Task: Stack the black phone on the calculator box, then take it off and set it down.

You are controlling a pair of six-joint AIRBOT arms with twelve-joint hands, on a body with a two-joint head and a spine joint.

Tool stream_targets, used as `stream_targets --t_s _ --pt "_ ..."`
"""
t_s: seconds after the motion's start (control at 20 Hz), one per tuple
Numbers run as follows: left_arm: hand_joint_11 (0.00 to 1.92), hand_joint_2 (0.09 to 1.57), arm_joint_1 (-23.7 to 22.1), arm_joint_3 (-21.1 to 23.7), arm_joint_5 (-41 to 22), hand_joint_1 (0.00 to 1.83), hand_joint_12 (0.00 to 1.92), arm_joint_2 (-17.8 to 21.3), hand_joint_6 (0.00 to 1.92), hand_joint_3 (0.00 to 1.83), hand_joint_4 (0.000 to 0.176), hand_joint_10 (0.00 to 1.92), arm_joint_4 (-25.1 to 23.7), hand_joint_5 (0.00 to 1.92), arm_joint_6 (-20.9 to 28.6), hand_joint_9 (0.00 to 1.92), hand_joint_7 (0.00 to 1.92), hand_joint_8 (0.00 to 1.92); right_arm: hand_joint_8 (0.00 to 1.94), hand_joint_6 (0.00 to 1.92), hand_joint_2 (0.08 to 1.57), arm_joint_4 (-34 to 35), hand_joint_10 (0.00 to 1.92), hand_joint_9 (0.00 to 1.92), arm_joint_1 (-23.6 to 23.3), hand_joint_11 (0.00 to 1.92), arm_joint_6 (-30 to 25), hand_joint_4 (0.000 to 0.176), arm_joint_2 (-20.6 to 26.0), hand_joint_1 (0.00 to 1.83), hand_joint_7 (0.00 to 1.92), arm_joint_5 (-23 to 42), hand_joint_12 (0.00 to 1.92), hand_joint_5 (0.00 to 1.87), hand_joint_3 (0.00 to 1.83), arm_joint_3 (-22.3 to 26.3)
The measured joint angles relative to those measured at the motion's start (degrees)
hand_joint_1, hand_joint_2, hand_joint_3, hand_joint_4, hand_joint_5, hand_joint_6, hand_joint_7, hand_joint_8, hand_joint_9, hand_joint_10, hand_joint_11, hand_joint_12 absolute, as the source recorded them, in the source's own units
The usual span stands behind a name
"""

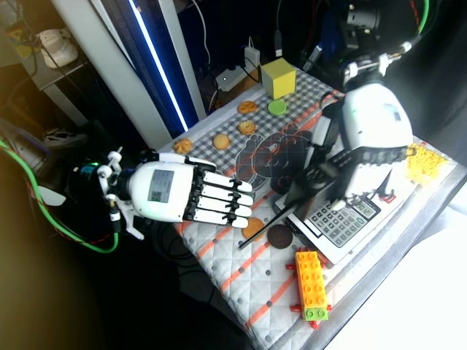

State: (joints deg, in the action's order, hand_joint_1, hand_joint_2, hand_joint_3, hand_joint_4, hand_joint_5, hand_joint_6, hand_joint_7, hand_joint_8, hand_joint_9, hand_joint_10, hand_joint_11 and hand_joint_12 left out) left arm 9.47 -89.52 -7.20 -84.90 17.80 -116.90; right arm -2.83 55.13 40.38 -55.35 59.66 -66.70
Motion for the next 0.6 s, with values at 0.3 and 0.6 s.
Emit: stream_targets --t_s 0.3,0.6 --pt "0.0 0.88 0.7 -2.1 0.8 0.79 0.46 -0.5 0.0 0.0 0.176 0.01 2.2 0.17 0.0 0.24 0.23 0.0 0.0 0.0 1.39 0.0 0.01 0.38 0.0 0.39 -0.1 0.014 0.0 0.25 0.43 0.0 0.06 0.46 0.0 -0.1" --pt "0.0 0.9 0.9 -0.5 0.6 0.64 0.26 0.4 0.0 0.0 0.176 0.0 2.6 0.06 0.0 0.11 0.08 0.0 0.01 0.01 1.39 0.0 0.01 0.41 0.0 0.41 -0.5 0.0 0.0 0.28 0.47 0.0 0.07 0.49 0.0 -0.1"
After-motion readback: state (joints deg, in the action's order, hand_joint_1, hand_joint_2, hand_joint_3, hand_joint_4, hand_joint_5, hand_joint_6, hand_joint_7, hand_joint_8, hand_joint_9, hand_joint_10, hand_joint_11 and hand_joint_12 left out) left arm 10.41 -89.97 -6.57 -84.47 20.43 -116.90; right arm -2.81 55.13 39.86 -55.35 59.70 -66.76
